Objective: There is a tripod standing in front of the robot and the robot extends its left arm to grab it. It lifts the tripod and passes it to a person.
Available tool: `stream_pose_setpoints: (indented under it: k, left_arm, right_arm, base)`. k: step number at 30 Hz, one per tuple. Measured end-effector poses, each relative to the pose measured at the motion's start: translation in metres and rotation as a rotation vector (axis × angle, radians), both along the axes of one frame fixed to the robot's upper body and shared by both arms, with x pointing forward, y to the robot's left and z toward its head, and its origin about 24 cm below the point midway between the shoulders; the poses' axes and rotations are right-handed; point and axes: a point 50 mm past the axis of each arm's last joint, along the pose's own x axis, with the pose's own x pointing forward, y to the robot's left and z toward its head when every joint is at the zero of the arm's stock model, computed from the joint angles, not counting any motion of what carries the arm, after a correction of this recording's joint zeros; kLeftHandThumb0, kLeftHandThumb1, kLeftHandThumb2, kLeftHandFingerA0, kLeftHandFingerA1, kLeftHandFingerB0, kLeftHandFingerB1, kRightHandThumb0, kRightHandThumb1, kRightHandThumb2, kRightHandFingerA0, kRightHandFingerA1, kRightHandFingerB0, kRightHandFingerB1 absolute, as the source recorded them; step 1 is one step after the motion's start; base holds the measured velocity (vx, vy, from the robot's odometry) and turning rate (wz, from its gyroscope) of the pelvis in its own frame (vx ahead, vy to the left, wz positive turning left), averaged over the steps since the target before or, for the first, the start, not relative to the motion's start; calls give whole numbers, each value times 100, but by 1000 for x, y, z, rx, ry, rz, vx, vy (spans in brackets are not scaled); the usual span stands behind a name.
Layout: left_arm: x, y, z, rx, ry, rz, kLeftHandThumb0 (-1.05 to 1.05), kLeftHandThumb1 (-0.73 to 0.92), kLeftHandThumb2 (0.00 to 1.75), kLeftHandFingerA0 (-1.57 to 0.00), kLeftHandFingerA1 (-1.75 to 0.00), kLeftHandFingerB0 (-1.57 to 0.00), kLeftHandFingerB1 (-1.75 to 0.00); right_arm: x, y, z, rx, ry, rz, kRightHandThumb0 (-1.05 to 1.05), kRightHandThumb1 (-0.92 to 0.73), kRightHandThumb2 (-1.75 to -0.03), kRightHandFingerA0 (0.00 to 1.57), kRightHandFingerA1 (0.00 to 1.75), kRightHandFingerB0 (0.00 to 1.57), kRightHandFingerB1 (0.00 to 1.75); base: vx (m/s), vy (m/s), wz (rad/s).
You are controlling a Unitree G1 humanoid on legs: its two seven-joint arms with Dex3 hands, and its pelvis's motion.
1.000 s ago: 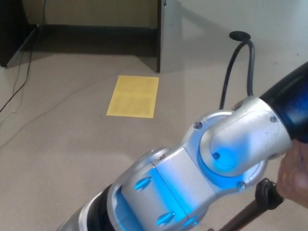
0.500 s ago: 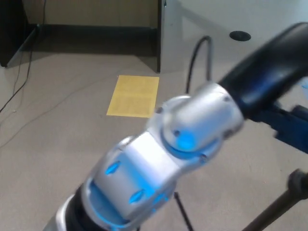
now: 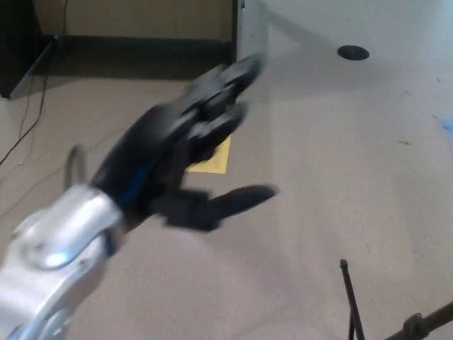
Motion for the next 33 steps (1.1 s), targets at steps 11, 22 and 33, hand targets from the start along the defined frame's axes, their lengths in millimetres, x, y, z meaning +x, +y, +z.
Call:
stream_pose_setpoints:
  k: [11, 22, 33]
  left_arm:
    - [-26, 66, -104, 17, 367, 231, -67, 41, 74, 0, -19, 0, 0]
    - [-56, 120, -195, 49, 690, 449, -54, 35, 73, -1, -28, 0, -15]
    - [-98, 160, -264, 78, 924, 645, -32, 27, 86, -2, -48, 0, -47]
  right_arm:
    - [-6, 1, -4, -2, 23, 6, -38, -69, -61, 61, 39, 46, 35]
    - [-7, 4, -6, 5, 28, 12, -39, -68, -61, 63, 40, 46, 35]
    - [-8, 6, -7, 6, 34, 14, -39, -68, -61, 63, 41, 46, 35]
  base:
    - [0, 0, 0]
    - [0, 0, 0]
    - [0, 0, 0]
